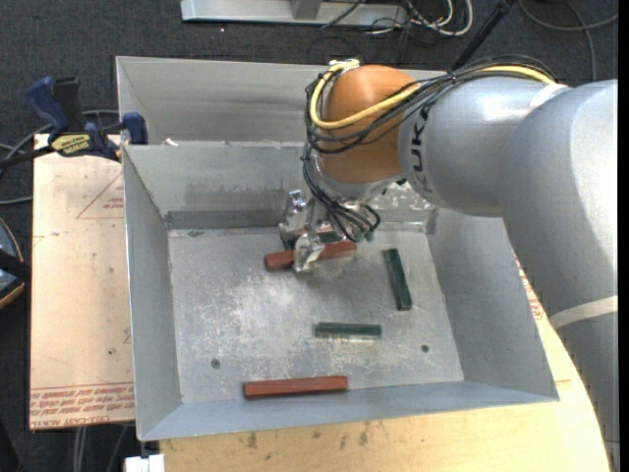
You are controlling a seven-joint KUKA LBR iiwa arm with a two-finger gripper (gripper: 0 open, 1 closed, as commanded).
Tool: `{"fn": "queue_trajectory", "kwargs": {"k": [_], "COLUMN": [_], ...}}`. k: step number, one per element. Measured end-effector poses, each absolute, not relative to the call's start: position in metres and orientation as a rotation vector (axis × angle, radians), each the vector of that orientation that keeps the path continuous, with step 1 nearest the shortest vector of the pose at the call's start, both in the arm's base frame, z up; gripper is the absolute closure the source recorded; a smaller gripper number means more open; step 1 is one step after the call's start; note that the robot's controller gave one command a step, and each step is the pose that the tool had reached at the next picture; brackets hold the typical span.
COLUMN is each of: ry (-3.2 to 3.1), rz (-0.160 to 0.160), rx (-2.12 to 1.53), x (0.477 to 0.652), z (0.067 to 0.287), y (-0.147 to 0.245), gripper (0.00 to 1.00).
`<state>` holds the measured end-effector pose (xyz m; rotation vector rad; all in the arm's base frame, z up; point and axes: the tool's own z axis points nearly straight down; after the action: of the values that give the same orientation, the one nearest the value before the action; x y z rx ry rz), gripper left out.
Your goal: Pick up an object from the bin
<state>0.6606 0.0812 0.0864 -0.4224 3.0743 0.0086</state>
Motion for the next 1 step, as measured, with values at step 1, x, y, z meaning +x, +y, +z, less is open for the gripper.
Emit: {"fn": "queue_trajectory", "kwargs": {"k": [1], "ry": [3.075], "rz": [0.009], "rx": [-0.423], "x": [0.6605], "z": [0.0866], "y": [0.0813], "gripper": [1.0]}}
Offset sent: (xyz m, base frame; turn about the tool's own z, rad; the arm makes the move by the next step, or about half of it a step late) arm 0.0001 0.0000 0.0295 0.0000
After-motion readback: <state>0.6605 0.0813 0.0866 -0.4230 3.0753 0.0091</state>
